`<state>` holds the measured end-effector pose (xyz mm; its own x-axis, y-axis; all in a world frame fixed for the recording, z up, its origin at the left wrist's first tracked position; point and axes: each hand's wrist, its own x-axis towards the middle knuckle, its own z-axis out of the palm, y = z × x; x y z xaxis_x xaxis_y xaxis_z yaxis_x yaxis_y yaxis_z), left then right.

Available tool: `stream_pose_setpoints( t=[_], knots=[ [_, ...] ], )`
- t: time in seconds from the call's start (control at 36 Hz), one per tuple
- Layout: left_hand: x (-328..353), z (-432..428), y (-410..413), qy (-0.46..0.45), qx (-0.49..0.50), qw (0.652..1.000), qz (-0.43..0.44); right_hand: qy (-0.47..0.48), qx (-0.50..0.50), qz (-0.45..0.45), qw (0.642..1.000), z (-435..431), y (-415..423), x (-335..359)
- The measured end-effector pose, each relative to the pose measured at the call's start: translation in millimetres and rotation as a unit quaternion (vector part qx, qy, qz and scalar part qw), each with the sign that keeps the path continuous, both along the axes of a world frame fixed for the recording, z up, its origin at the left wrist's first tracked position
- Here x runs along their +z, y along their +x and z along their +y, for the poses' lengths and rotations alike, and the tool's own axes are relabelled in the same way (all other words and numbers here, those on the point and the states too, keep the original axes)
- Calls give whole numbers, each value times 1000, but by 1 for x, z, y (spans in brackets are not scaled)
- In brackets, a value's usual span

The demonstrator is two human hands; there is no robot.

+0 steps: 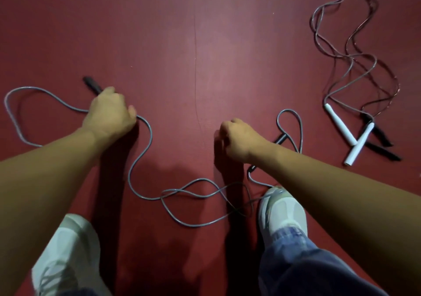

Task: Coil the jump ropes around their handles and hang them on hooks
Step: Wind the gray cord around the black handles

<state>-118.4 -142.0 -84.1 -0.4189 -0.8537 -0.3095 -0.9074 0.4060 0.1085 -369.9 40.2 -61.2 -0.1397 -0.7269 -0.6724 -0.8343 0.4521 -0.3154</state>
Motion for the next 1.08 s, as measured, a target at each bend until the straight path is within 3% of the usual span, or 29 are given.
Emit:
stream_pose_setpoints(
  t=[0.08, 0.25, 0.36, 0.53, 0.61, 0.78, 0.94, 1.08],
  knots=[
    [6, 10, -11, 3, -57, 998, 20, 26, 33, 23, 999, 11, -6, 3],
    [17, 56, -66, 76, -170, 965, 184, 95, 111, 84, 986, 44, -20, 6],
    [15, 93, -104, 169, -109, 948, 247, 76, 173, 132, 973, 65, -32, 3],
    [13, 120, -139, 229, -24, 956, 184, 34, 206, 177, 962, 84, -52, -4],
    [13, 128, -146, 252, -16, 951, 177, 14, 176, 182, 967, 88, -59, -6],
    [16, 128, -157, 303, 88, 928, 198, -90, -30, 39, 995, 69, -62, -1],
    [54, 108, -155, 392, 198, 850, 291, -136, -124, -82, 979, 30, -45, 23],
    [118, 70, -132, 398, 100, 856, 313, -124, -176, -184, 959, -11, -32, 96]
  ],
)
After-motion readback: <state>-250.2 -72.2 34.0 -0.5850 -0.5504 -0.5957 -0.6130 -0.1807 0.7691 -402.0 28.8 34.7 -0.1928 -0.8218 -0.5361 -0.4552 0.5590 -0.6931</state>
